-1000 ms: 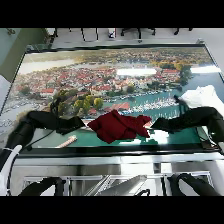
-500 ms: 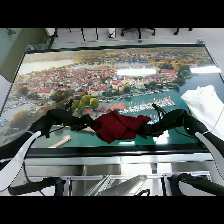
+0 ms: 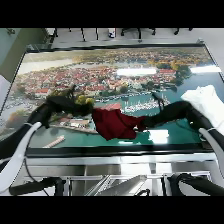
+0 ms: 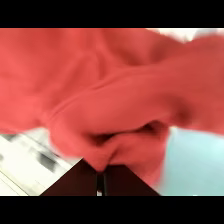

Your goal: Fold the shirts.

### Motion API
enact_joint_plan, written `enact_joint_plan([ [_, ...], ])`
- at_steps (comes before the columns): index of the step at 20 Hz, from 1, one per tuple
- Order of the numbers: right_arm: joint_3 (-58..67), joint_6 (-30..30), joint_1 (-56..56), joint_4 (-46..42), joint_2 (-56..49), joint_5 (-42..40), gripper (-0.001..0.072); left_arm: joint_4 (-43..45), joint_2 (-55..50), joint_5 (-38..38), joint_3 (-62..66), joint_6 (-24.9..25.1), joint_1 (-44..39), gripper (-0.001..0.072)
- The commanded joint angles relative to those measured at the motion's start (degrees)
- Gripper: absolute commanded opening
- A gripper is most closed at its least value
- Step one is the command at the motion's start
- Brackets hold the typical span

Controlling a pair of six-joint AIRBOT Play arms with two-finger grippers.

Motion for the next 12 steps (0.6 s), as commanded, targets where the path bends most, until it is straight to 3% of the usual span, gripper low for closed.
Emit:
enact_joint_plan([
  [1,16.3,0.3,-3.2,0.7,7.6,-7.8,0.0019,0.1,14.4,2.5,12.2,0.1,3.9,0.0011],
  [5,42.8,-0.4,-4.3,1.1,18.1,-8.4,0.0018,0.5,32.4,-3.8,30.2,1.0,6.9,0.0011],
  [7,52.9,-0.4,-4.3,1.1,21.6,-8.4,0.0019,0.5,36.9,-3.2,37.7,2.2,6.9,0.0012],
  [12,60.7,-0.1,-4.3,1.1,25.6,-9.2,0.0018,5.3,40.5,0.8,46.0,2.2,7.0,0.0012],
])
